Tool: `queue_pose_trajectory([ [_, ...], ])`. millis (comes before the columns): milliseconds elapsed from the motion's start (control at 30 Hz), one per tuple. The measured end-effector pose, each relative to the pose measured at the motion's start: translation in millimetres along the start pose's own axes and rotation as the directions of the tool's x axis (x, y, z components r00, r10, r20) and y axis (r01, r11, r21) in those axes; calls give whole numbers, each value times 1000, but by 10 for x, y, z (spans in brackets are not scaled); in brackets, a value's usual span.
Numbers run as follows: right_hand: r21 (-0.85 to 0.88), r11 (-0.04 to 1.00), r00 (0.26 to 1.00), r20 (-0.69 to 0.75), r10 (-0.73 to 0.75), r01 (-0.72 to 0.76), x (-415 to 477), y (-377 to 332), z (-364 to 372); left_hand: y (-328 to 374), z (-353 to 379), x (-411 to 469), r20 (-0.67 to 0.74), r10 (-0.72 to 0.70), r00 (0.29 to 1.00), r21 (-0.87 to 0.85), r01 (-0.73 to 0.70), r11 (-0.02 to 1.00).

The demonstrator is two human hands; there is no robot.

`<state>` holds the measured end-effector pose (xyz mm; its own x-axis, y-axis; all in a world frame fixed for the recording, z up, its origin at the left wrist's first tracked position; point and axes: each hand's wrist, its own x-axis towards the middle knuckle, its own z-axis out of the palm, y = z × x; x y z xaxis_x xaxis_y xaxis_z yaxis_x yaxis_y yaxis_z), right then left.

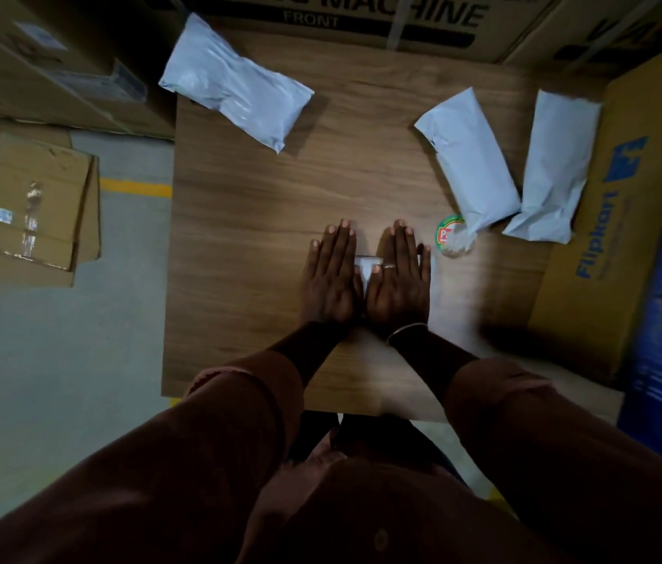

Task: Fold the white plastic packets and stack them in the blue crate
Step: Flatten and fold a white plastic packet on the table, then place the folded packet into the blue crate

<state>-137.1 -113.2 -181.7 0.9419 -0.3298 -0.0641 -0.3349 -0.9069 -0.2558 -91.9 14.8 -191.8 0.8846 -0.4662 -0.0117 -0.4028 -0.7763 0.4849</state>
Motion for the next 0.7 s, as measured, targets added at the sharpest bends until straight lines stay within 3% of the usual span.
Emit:
queue_pose_trajectory([
  [233,37,999,999,-5,-32,32,10,34,11,-16,-20,25,54,16,998,-41,-14,999],
  [467,11,1000,1000,7,-28,28,-19,38,41,-41,4,-4,8,60,998,-100,-59,993],
  [600,14,1000,999,48,-25,24,-19,-1,-18,-43,-32,11,58,48,997,-68,-44,997],
  [700,101,995,994,104,-27,17,-13,-12,-160,-30,-161,17,171,52,984,0,-53,999],
])
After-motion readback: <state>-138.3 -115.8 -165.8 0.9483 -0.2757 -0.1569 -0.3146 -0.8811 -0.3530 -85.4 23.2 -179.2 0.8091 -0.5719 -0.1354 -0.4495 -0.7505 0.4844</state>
